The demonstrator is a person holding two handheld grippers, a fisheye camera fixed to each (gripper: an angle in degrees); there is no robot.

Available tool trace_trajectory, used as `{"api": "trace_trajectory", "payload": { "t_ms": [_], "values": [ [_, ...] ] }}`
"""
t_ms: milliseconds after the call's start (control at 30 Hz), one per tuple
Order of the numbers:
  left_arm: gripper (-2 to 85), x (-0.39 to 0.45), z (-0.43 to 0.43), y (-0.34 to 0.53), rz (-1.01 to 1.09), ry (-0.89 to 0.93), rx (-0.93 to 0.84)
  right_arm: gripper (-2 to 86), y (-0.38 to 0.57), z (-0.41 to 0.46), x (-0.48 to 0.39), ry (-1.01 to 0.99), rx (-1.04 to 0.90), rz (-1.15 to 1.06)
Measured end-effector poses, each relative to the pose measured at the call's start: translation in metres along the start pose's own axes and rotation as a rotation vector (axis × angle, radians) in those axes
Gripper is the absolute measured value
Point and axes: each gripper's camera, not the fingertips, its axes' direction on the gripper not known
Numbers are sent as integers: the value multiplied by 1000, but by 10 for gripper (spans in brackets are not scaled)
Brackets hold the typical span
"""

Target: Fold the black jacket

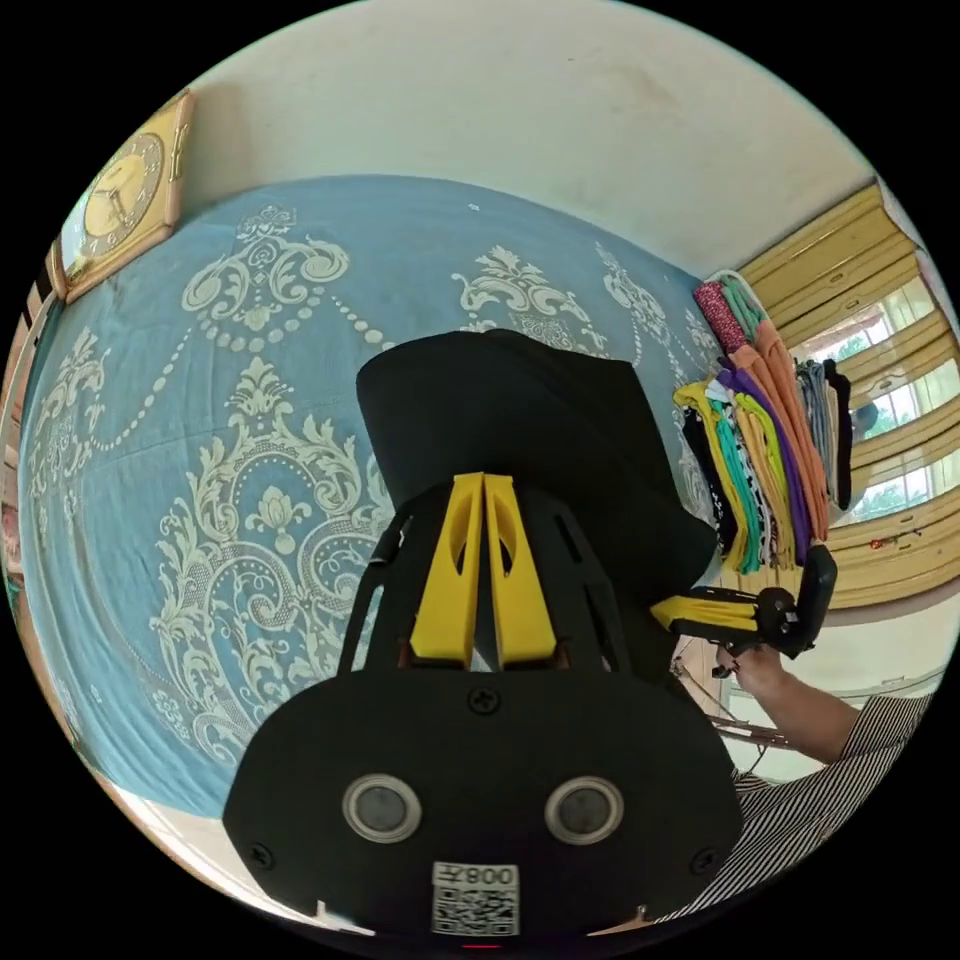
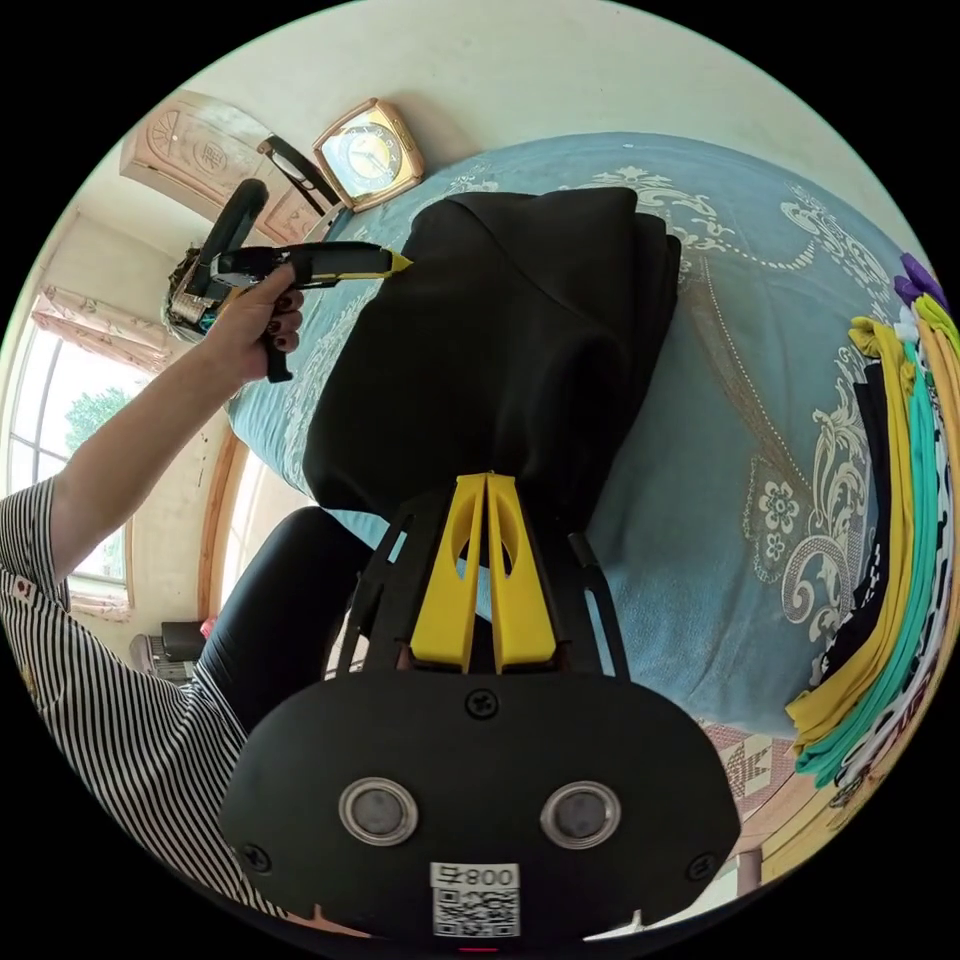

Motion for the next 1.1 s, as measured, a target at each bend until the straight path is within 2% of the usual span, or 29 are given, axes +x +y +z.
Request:
{"api": "trace_trajectory", "payload": {
  "t_ms": [67, 133, 200, 233, 333, 500, 600, 767, 933, 1100],
  "values": [
    [1, -2, -24, 26, 76, 205, 41, 2, 7, -1, -3, -11, 21, 4],
    [2, -4, -32, 54, 65, 297, 63, 2, 11, -1, -3, -23, 38, 13],
    [3, -4, -17, 77, 56, 228, -41, 2, 14, -1, -5, -26, 50, 18],
    [4, -4, -10, 89, 98, 149, -38, 2, 16, 0, -6, -25, 46, 19],
    [8, -28, -27, 91, -20, 249, 6, 2, 16, -2, -10, -15, 23, 11],
    [62, -48, -67, 111, -59, 246, 54, 2, 28, -3, 5, -92, 44, 81],
    [160, -85, -57, 131, -255, 400, 4, 3, 40, -3, 19, -162, 68, 139],
    [190, -117, -10, 135, -424, 671, -110, 4, 61, -5, 47, -308, 83, 205],
    [178, -136, -8, 124, -431, 696, -168, 16, 89, -15, 70, -402, 100, 252],
    [155, -148, -19, 122, -437, 708, -153, 76, 146, -13, 97, -566, 157, 348]
  ]
}}
